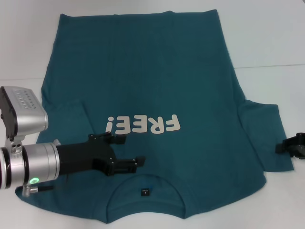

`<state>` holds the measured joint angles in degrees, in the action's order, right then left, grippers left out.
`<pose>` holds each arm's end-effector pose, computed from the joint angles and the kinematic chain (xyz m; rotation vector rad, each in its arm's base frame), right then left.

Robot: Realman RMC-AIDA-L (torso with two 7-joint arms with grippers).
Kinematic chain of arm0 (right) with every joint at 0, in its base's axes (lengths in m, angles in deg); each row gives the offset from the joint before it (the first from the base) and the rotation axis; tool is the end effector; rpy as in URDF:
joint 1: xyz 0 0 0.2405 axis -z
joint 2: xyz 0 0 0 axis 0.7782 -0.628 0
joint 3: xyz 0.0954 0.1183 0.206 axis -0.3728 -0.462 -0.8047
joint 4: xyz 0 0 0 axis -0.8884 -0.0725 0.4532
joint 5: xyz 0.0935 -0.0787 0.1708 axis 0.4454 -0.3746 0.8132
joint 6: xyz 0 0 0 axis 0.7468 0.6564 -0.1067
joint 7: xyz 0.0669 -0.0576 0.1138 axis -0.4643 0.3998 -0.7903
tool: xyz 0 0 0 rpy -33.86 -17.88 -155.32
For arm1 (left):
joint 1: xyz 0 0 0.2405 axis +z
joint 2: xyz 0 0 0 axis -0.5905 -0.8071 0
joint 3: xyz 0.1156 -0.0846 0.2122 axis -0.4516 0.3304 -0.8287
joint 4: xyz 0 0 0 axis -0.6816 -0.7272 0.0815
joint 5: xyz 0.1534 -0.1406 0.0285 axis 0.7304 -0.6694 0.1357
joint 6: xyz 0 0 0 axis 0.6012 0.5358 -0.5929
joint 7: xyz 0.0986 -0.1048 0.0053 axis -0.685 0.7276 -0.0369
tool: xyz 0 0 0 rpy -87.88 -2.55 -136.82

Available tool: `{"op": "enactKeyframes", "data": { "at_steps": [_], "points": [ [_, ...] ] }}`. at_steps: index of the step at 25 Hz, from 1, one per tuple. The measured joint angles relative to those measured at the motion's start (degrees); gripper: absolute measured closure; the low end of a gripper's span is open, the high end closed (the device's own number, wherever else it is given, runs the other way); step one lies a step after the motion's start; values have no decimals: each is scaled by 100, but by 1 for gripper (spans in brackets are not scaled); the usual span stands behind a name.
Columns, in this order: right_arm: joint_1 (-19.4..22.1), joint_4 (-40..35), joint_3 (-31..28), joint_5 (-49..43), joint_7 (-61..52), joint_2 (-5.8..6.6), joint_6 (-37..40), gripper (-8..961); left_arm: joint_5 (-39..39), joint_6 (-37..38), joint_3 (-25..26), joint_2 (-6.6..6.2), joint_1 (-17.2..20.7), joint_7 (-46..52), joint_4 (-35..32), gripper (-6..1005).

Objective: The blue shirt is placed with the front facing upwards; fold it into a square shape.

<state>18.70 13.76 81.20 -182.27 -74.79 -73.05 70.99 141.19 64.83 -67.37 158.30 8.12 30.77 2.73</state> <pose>0.3625 0.3535 0.0722 -1.8022 1.9509 0.2838 -0.2312 0.3454 -0.0493 -2.7029 -0.6263 -0.5279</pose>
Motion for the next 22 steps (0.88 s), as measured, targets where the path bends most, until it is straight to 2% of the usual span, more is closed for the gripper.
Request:
{"op": "enactKeyframes", "data": {
  "at_steps": [7,9,15,22],
  "points": [
    [17,-47,-29,151,304,-28,26,620,-9,-8,13,0,-6,0,0,112],
    [19,-56,-28,158,331,-28,33,857,-9,-2,22,0,-4,-1,-4,112],
    [65,-126,-35,233,352,1,69,954,-9,12,32,0,1,-1,-9,112],
    [207,-367,-47,435,367,45,79,951,-9,14,39,0,9,-1,-3,111]
  ]
}}
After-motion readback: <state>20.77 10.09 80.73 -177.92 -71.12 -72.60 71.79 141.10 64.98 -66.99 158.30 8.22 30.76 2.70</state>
